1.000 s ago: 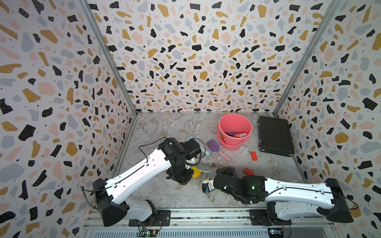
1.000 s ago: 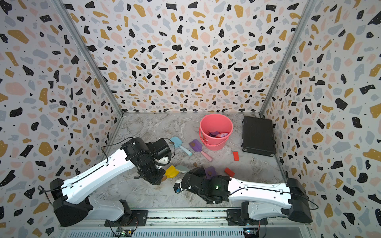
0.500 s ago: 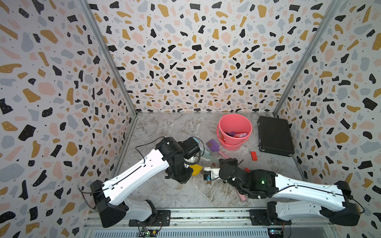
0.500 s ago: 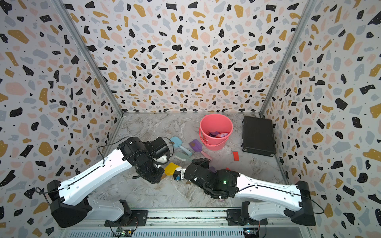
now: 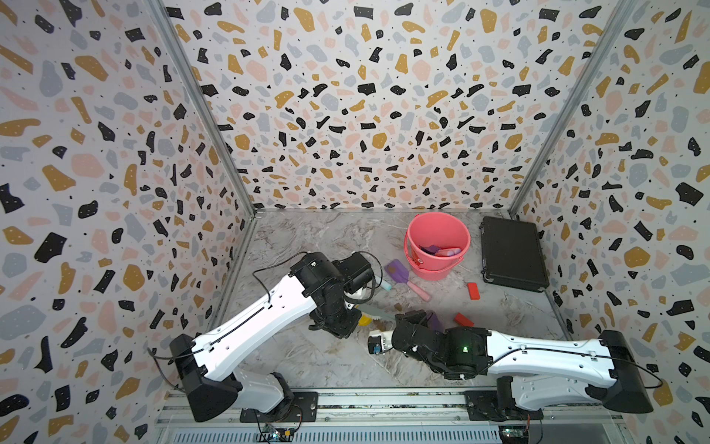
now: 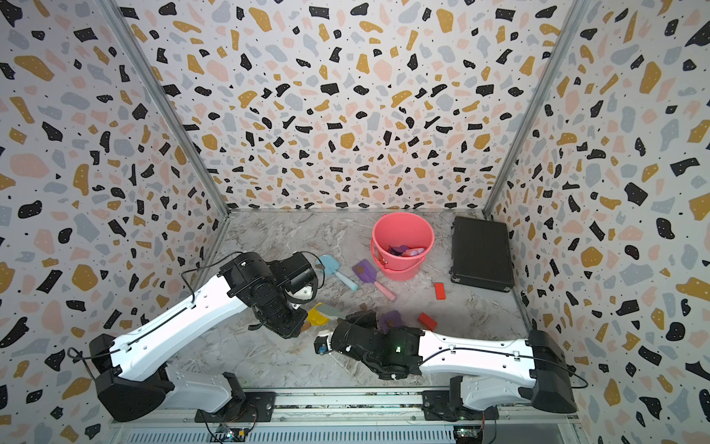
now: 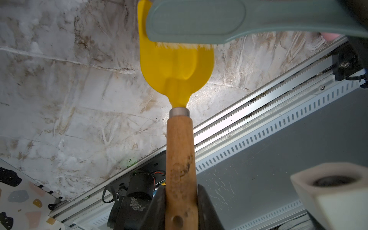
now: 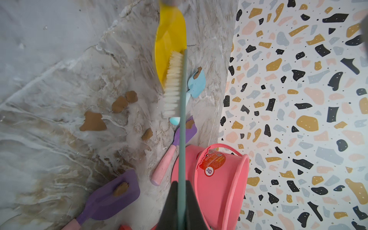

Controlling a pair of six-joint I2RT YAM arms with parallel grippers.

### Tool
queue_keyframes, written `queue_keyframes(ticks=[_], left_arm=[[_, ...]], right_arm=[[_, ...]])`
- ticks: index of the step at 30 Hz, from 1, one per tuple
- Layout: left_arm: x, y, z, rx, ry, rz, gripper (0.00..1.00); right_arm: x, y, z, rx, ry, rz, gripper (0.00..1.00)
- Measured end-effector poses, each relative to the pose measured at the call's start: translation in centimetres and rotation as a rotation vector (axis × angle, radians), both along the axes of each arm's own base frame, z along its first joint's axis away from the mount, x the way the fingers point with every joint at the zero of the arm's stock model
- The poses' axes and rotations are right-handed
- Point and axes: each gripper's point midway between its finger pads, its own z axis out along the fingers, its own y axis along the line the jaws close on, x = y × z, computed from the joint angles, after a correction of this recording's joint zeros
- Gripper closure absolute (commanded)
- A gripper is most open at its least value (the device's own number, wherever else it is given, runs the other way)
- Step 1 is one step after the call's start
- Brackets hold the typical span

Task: Brush the soil off the hand trowel and place it into the bucket
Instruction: Brush off the soil from the hand trowel.

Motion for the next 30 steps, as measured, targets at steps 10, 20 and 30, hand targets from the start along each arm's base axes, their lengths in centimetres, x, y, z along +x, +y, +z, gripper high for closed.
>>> queue_keyframes(ticks=[10,20,30], left_arm=[[0.3,0.4,0.1,0.017,-0.026,0.001,1.00],[2.8,0.8,4.0,-0.020,-0.204,0.022,1.00],[5.9,2.1,7.5,-0.094,-0.364,0.141,1.00]], right_arm=[[2.9,-3.2,-1.1,-0.070,-0.030,-0.131,1.00],[5.6,-4.6,2.3,0.369,0.222,-0.432,1.00],[3.2,-2.3,3.4,1.028,0.860,-0.612,1.00]])
